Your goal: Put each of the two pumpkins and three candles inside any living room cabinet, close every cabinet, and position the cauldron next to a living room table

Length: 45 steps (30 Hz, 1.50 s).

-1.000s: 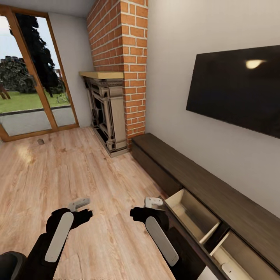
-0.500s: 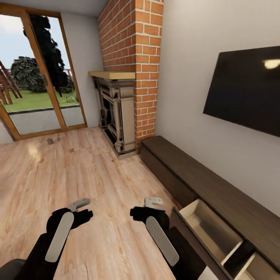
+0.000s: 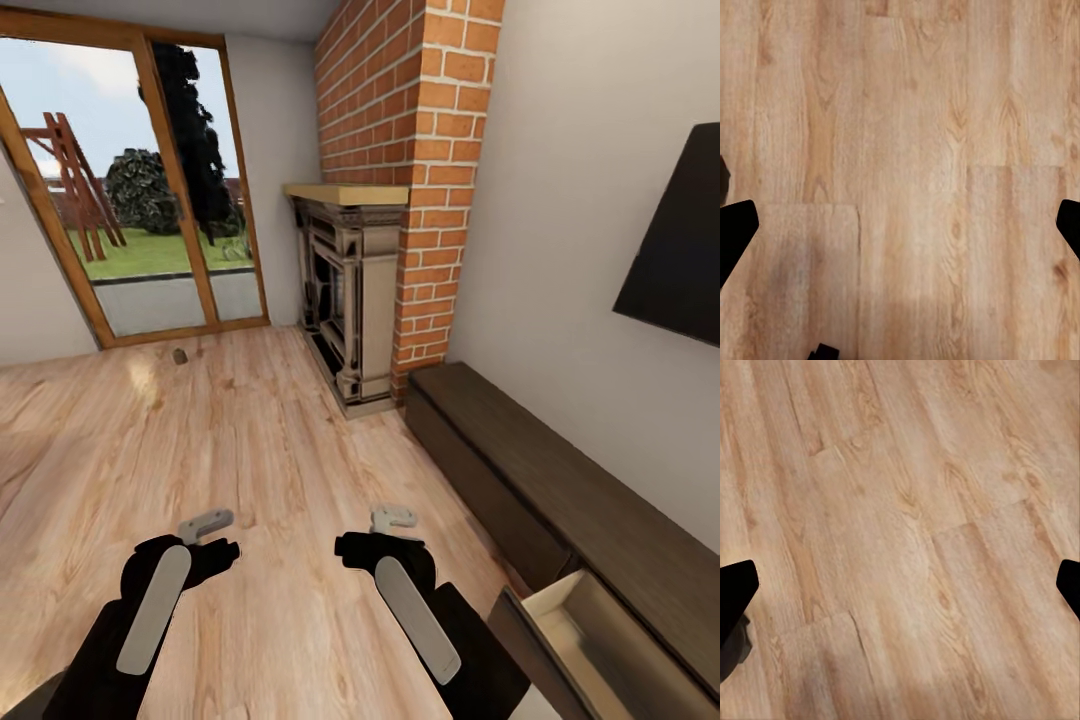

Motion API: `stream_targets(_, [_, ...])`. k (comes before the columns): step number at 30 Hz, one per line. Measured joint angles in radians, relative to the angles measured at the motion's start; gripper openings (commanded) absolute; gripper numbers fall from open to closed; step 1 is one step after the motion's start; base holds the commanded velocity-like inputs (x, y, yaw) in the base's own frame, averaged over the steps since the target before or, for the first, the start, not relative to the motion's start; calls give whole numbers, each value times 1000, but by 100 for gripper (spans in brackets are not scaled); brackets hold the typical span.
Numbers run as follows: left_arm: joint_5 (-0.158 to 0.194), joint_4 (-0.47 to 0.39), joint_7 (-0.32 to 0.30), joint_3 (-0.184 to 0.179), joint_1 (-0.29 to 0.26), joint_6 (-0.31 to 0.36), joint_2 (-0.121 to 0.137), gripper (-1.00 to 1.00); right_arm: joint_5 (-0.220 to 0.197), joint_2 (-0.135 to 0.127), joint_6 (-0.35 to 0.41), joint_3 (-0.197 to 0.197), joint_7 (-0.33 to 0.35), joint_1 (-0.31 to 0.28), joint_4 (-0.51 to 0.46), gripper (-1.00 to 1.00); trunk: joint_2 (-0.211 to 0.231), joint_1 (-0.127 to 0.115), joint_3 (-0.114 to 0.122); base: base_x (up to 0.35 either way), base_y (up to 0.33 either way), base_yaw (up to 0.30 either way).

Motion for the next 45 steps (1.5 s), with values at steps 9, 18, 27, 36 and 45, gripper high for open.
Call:
stream_targets(9, [-1, 4, -1, -2, 0, 0, -1, 100, 1, -3, 1, -1, 2, 0, -7, 100, 0, 0, 0, 332, 0, 30])
stream_targets(18, [-7, -3, 0, -25, 0, 0, -2, 100, 0, -7, 3, -1, 0, 0, -12, 100, 0, 0, 0, 326, 0, 0])
stream_targets(27, [-3, -4, 0, -41, 0, 2, -3, 100, 0, -7, 1, -1, 5, 0, -7, 100, 0, 0, 0, 302, 0, 0])
stream_targets(36, [-1, -4, 0, -43, 0, 2, -4, 100, 0, -8, 2, -1, 4, 0, -9, 100, 0, 0, 0, 293, 0, 0])
stream_targets(45, [1, -3, -1, -45, 0, 2, -3, 100, 0, -8, 0, -1, 3, 0, -10, 100, 0, 0, 0, 292, 0, 0])
